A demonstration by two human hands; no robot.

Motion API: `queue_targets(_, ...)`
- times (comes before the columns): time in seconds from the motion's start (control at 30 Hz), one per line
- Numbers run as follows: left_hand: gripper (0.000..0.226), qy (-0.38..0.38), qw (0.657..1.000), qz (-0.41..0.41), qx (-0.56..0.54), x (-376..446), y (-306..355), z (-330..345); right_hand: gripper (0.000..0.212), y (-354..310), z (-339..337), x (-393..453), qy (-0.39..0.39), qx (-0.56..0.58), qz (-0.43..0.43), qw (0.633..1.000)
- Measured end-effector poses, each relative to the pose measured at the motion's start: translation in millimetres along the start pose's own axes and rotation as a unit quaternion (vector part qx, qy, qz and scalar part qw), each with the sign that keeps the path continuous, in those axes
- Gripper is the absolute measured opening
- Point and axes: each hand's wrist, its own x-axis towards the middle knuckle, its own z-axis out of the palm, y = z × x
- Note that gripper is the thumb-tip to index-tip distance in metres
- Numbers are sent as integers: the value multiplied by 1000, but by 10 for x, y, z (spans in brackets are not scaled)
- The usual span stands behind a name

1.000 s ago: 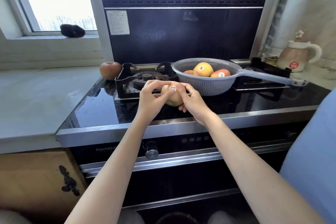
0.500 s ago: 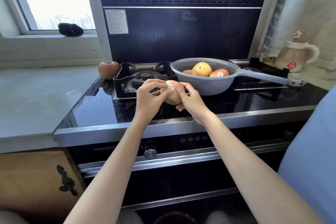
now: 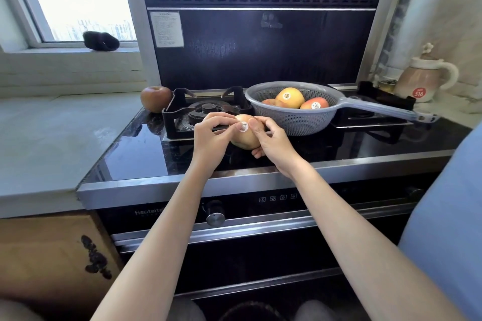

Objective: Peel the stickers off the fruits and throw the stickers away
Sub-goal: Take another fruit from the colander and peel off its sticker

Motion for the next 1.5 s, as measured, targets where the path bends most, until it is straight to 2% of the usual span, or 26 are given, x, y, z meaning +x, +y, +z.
queue_targets(0.3, 4, -17, 1000, -15, 13, 13, -17, 16, 32, -5, -7, -19, -13, 44, 9, 999)
queue_targets(0.47, 13, -2, 999, 6, 32, 12, -15, 19, 30, 2, -1, -5, -1, 45, 16, 999)
queue_targets(0.6, 13, -5, 999, 29, 43, -6, -3, 23, 33, 6, -11, 3, 8, 26, 17, 999)
queue_targets(1.0, 5, 5, 998, 24, 60, 11, -16, 11, 38, 3, -3, -9, 6, 22, 15, 1000)
queue_targets(1.3, 3, -18, 999, 5, 39, 12, -24, 29, 40, -22, 1, -20, 17, 25, 24, 999)
queue_targets(1.5, 6, 9, 1000, -6, 3, 18, -27, 21, 40, -20, 12, -11, 27, 35, 29, 999)
